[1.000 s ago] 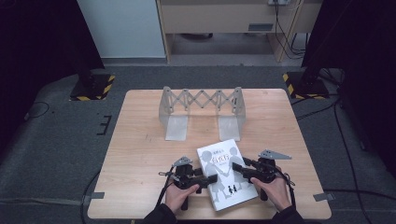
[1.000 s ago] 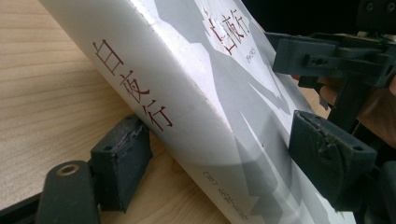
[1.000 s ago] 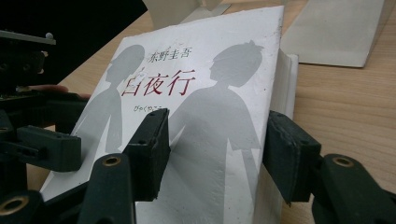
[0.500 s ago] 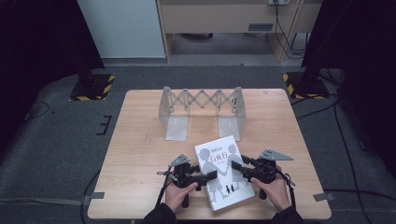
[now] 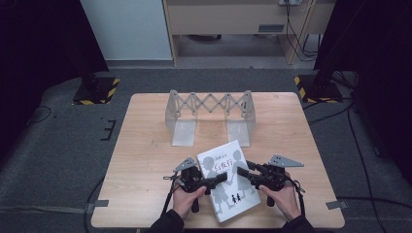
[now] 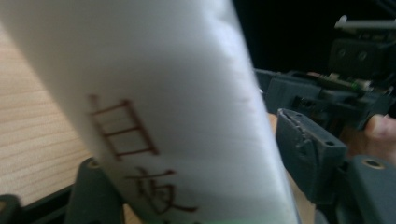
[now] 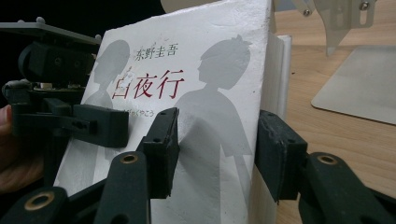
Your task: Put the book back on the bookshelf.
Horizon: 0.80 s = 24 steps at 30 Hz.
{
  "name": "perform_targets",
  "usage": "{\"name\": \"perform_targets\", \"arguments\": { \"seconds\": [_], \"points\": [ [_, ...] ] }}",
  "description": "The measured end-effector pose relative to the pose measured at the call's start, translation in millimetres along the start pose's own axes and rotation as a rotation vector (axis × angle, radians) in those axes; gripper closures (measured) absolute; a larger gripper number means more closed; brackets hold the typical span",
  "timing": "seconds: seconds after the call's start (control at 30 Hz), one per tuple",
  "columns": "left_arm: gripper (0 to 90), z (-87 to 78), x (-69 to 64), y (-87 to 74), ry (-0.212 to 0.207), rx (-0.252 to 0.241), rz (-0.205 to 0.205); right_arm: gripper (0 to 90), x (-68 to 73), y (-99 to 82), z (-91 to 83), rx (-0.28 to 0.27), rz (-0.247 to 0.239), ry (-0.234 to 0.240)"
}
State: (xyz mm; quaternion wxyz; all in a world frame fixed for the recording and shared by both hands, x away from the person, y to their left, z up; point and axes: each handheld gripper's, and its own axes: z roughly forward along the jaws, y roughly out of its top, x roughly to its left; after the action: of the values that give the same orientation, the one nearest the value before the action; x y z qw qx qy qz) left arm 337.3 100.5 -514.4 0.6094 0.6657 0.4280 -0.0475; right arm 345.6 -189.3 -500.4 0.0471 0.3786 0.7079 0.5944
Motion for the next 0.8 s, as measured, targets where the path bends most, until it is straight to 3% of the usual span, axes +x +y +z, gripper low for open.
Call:
{"name": "perform_targets", "arguments": {
  "seconds": [0.17, 0.23, 0.33, 0.43, 0.6, 0.7, 0.8],
  "points": [
    [40.3, -3.2, -5.7, 3.4, -0.001, -0.012, 0.001, 48.6, -2.3, 0.8, -0.6, -0.001, 0.006, -0.009],
    [41.7, -4.9, -8.1, 6.3, 0.002, -0.012, 0.015, 45.6, -3.8, 1.6, -3.4, -0.012, -0.003, -0.031],
    [42.9, -8.1, -9.4, 11.1, 0.007, -0.011, 0.019, 42.1, -12.4, 2.3, -11.9, -0.041, 0.022, -0.067],
    [44.7, -12.3, -9.9, 16.6, 0.010, -0.013, 0.016, 39.3, -22.8, 2.3, -20.8, -0.059, 0.042, -0.133],
    [47.1, -16.9, -11.1, 23.6, 0.013, -0.017, 0.013, 35.5, -35.1, -0.5, -25.4, -0.023, 0.031, -0.251],
    [48.4, -18.0, -13.5, 28.3, 0.013, -0.014, 0.022, 35.4, -37.4, -1.8, -25.0, 0.015, 0.001, -0.307],
    [50.0, -19.3, -16.9, 33.7, 0.005, -0.013, 0.032, 35.1, -38.5, -2.5, -25.4, 0.033, -0.015, -0.330]
  ]
}}
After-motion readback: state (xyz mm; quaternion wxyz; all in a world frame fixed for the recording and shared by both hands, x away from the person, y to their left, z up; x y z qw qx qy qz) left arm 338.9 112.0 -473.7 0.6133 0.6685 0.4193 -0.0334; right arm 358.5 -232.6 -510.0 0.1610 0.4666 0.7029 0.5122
